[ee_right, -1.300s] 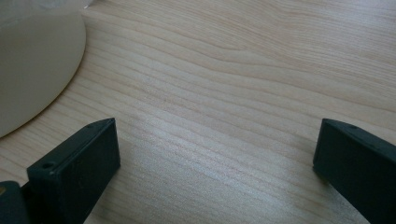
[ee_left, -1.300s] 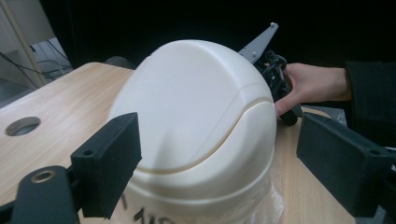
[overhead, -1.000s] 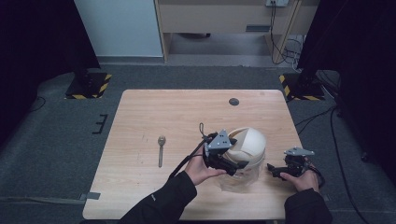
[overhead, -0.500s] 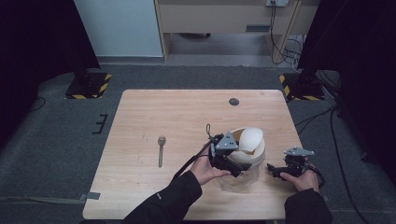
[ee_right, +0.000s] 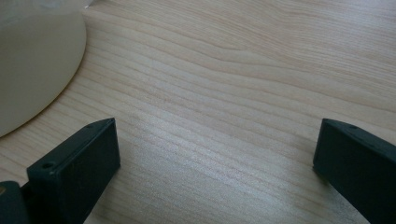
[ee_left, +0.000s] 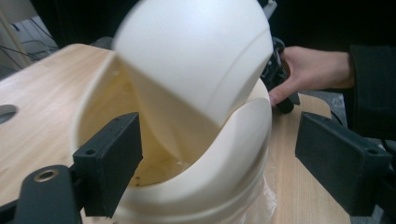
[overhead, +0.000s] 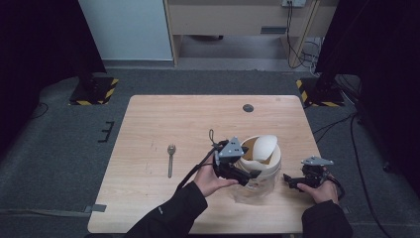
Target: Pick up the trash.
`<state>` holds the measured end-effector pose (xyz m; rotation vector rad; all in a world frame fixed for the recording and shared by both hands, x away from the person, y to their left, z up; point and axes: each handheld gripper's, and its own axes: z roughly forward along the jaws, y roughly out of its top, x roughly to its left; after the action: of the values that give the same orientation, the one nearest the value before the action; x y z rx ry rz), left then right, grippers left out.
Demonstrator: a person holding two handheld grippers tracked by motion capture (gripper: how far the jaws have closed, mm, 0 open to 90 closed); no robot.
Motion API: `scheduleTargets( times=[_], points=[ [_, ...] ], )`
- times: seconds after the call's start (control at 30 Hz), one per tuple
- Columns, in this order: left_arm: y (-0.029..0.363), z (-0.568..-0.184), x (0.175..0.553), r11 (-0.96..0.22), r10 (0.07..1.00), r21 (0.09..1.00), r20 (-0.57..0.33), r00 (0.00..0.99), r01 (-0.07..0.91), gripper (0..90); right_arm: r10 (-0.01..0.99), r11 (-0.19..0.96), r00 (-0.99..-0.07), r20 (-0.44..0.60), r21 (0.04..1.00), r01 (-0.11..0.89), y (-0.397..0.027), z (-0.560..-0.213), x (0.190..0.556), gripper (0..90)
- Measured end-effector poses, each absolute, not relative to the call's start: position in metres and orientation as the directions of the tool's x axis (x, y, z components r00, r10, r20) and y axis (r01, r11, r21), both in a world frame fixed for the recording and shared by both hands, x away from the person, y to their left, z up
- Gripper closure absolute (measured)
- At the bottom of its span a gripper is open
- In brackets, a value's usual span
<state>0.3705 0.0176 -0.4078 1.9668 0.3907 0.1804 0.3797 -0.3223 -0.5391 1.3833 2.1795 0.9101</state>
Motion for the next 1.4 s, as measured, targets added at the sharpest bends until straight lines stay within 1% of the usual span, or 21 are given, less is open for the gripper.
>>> scheduleTargets(
  times=[0.03,0.13,0.17,0.2,0.23,0.27,0.37,0.4,0.43,0.47,0.53,0.67,0.83,1.03,1.13,1.27,1.4],
  points=[
    [0.018,-0.408,0.371,-0.374,0.352,0.908,-0.050,0.935,0.190,14.4,0.903,0.298,-0.429,0.009,0.707,0.642,-0.322,-0.539,0.380,0.7],
    [0.042,-0.401,0.371,-0.355,0.391,0.915,-0.041,0.919,0.191,14.6,0.903,0.297,-0.429,0.009,0.707,0.642,-0.322,-0.539,0.380,0.8],
    [0.042,-0.401,0.371,-0.355,0.391,0.915,-0.041,0.919,0.191,14.7,0.903,0.297,-0.429,0.009,0.707,0.642,-0.322,-0.539,0.380,0.8],
    [0.056,-0.398,0.372,-0.345,0.418,0.918,-0.036,0.908,0.196,14.8,0.903,0.298,-0.429,0.009,0.707,0.641,-0.322,-0.539,0.380,0.7],
    [0.056,-0.398,0.372,-0.345,0.418,0.918,-0.036,0.908,0.196,14.9,0.903,0.298,-0.429,0.009,0.707,0.641,-0.322,-0.539,0.380,0.7],
    [0.070,-0.398,0.372,-0.328,0.443,0.922,-0.043,0.896,0.207,14.9,0.903,0.298,-0.429,0.009,0.707,0.641,-0.322,-0.539,0.380,0.8],
    [0.092,-0.400,0.373,-0.307,0.480,0.926,-0.048,0.876,0.219,15.1,0.903,0.297,-0.429,0.009,0.707,0.642,-0.322,-0.539,0.380,0.8],
    [0.092,-0.400,0.373,-0.307,0.480,0.926,-0.048,0.876,0.219,15.2,0.903,0.297,-0.429,0.009,0.707,0.642,-0.322,-0.539,0.380,0.8],
    [0.107,-0.403,0.374,-0.297,0.513,0.925,-0.054,0.857,0.236,15.3,0.903,0.297,-0.429,0.009,0.707,0.642,-0.322,-0.539,0.380,0.7],
    [0.107,-0.403,0.374,-0.297,0.513,0.925,-0.054,0.857,0.236,15.3,0.903,0.297,-0.429,0.009,0.707,0.642,-0.322,-0.539,0.380,0.7],
    [0.129,-0.411,0.377,-0.297,0.561,0.917,-0.057,0.826,0.266,15.3,0.903,0.298,-0.429,0.009,0.707,0.641,-0.322,-0.539,0.380,0.8],
    [0.154,-0.426,0.377,-0.307,0.618,0.902,-0.054,0.784,0.304,15.5,0.903,0.298,-0.429,0.009,0.707,0.642,-0.322,-0.539,0.380,0.8],
    [0.182,-0.446,0.380,-0.291,0.693,0.882,-0.074,0.717,0.371,15.8,0.903,0.298,-0.429,0.009,0.707,0.642,-0.322,-0.539,0.380,0.8],
    [0.203,-0.467,0.387,-0.272,0.767,0.856,-0.082,0.637,0.439,16.0,0.903,0.298,-0.429,0.009,0.707,0.642,-0.322,-0.539,0.380,0.8],
    [0.208,-0.478,0.391,-0.282,0.795,0.833,-0.074,0.602,0.475,16.2,0.903,0.298,-0.429,0.009,0.707,0.642,-0.322,-0.539,0.380,0.8],
    [0.212,-0.488,0.394,-0.271,0.821,0.815,-0.082,0.564,0.513,18.0,0.903,0.298,-0.429,0.009,0.707,0.642,-0.322,-0.539,0.380,0.7],
    [0.216,-0.504,0.403,-0.284,0.855,0.782,-0.056,0.516,0.555,20.8,0.903,0.298,-0.429,0.009,0.706,0.642,-0.322,-0.539,0.380,0.8]
  ],
)
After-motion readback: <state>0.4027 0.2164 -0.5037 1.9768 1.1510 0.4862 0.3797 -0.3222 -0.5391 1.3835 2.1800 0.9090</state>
